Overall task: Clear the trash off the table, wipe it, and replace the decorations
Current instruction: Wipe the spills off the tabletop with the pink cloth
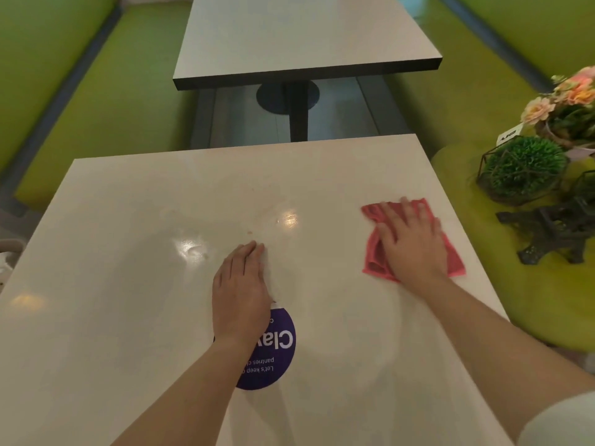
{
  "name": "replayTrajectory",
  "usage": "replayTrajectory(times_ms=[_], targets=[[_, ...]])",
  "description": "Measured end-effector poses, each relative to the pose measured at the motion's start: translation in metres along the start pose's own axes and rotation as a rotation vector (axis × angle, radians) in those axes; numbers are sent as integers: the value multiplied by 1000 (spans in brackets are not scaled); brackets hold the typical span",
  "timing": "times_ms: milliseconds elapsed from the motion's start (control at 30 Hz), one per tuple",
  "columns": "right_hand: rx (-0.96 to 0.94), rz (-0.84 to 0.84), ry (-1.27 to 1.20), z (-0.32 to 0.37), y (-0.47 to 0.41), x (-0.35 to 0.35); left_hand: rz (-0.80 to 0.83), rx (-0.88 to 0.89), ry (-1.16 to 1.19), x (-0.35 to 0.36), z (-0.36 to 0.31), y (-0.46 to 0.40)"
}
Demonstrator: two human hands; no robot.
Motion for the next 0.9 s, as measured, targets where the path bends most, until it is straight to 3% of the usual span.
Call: replayTrajectory(times_ms=[100,200,500,633,900], targets=[[100,-36,20,-21,-4,-10,-17,2,4,2,0,0],[146,-56,13,1,7,-3,-32,3,8,2,0,-1],[-221,84,-147,129,98,50,-41,14,15,-1,-1,0],[-248,105,-126,93,87,36,-13,8,12,-5,-3,2],[47,-25,1,-47,59,-19,14,3,1,-4,-2,0]])
Point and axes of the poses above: each hand's wrist, its own y-axis away from the middle knuckle, its own x-axis out of the palm, z = x × y, the point moved 2 cm from there along -y, towards the middle knuckle, and after that the axes turned 13 degrees about -y, right-handed, at the moved point
